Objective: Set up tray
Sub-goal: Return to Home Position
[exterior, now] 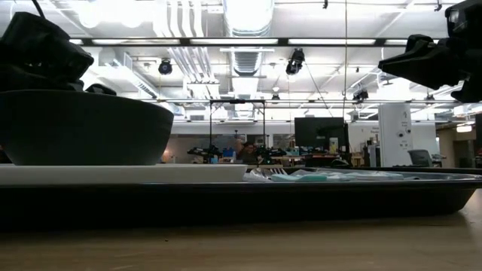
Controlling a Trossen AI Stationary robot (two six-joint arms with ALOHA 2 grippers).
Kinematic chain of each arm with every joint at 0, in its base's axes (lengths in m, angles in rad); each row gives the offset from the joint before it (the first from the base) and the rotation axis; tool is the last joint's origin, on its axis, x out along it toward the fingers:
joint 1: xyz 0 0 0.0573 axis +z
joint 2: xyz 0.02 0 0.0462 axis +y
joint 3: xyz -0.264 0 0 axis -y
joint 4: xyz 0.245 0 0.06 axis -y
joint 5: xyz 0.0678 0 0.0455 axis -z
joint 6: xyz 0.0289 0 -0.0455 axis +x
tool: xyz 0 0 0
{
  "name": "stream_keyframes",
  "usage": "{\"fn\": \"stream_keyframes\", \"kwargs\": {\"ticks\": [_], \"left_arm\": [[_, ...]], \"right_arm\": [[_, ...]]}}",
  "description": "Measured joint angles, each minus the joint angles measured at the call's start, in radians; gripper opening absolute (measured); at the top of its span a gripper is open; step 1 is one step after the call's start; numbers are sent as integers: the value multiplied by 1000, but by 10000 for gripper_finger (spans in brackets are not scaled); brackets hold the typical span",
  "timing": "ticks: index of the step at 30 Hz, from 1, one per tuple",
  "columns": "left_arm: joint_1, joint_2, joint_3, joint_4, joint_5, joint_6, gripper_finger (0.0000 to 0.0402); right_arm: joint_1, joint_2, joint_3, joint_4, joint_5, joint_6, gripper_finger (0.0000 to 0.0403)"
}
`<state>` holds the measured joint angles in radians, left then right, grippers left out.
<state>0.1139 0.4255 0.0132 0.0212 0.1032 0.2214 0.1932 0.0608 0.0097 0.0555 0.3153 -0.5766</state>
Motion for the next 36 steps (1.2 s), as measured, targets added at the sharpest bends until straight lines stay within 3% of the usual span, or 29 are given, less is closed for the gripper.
{"fn": "stream_keyframes", "kwargs": {"ticks": [36], "left_arm": [[0,0,0,-2,-1,1,46]], "right_arm": [[0,0,0,1,0,0,68]]}}
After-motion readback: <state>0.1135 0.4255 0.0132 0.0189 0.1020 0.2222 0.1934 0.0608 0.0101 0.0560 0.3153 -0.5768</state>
